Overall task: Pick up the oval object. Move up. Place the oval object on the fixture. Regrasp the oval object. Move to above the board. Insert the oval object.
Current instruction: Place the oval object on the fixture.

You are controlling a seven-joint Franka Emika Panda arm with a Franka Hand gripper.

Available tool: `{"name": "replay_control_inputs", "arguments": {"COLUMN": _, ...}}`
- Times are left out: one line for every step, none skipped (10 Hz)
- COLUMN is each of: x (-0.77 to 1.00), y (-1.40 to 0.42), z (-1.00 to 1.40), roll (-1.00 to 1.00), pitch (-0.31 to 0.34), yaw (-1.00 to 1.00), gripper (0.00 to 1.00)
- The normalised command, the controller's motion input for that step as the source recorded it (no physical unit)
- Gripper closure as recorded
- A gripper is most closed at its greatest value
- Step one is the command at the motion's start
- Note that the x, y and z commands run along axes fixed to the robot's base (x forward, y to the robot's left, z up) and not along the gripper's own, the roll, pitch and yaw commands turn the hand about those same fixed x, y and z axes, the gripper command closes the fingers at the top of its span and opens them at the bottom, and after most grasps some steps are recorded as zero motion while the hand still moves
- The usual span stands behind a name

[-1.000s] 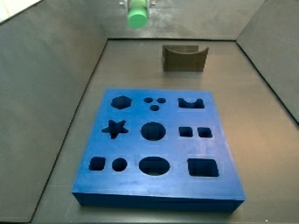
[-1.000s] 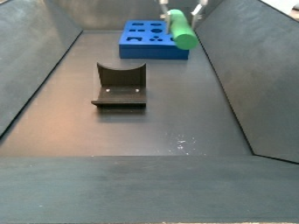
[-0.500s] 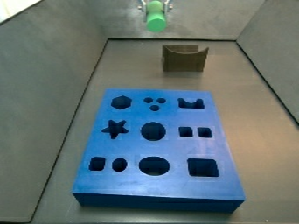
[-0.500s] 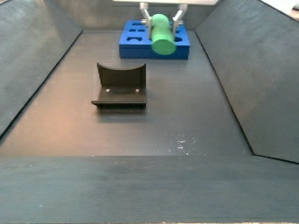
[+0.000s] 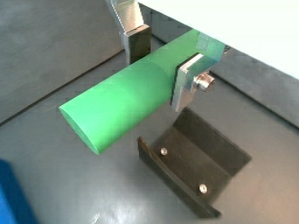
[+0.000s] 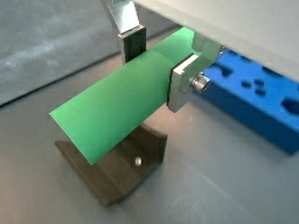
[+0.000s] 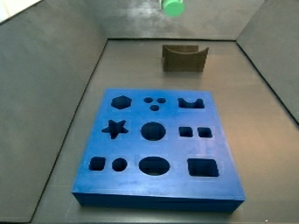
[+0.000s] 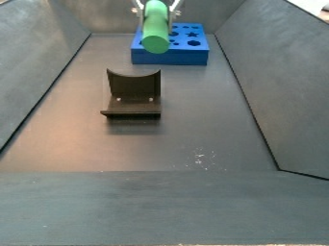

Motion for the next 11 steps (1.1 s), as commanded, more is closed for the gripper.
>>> {"name": "replay_control_inputs", "arguments": {"x": 0.78, "y": 0.1, "z": 0.09, "roll": -1.0, "pitch": 0.044, "yaw": -0.02, "gripper": 1.0}}
{"name": "replay_control_inputs", "arguments": {"x": 0.73, "y": 0.08, "z": 0.06, "roll": -1.0, "pitch": 0.054, "yaw": -0.02, "gripper": 1.0}}
{"name": "replay_control_inputs", "arguments": {"x": 0.64, "y": 0.06, "z": 0.03, "roll": -1.0, "pitch": 0.075, "yaw": -0.03, "gripper": 1.0}}
{"name": "replay_control_inputs", "arguments": {"x": 0.55, "y": 0.06, "z": 0.0, "roll": -1.0, "pitch": 0.088, "yaw": -0.05, "gripper": 1.0}}
{"name": "replay_control_inputs", "arguments": {"x": 0.48, "y": 0.05, "z": 0.0, "roll": -1.0, "pitch": 0.099, "yaw": -0.06, "gripper": 1.0}}
{"name": "replay_control_inputs", "arguments": {"x": 0.41, "y": 0.05, "z": -0.01, "roll": -1.0, "pitch": 0.11, "yaw": -0.07, "gripper": 1.0}}
{"name": "replay_control_inputs", "arguments": {"x": 0.34, "y": 0.05, "z": -0.01, "roll": -1.0, "pitch": 0.119, "yaw": -0.09, "gripper": 1.0}}
{"name": "replay_control_inputs", "arguments": {"x": 0.25, "y": 0.05, "z": -0.01, "roll": -0.95, "pitch": 0.126, "yaw": -0.11, "gripper": 1.0}}
{"name": "replay_control_inputs", "arguments": {"x": 0.19, "y": 0.05, "z": -0.02, "roll": -0.79, "pitch": 0.113, "yaw": -0.12, "gripper": 1.0}}
{"name": "replay_control_inputs", "arguments": {"x": 0.14, "y": 0.05, "z": -0.02, "roll": -0.68, "pitch": 0.104, "yaw": -0.12, "gripper": 1.0}}
{"name": "replay_control_inputs", "arguments": {"x": 0.07, "y": 0.05, "z": -0.02, "roll": -0.46, "pitch": 0.076, "yaw": -0.12, "gripper": 1.0}}
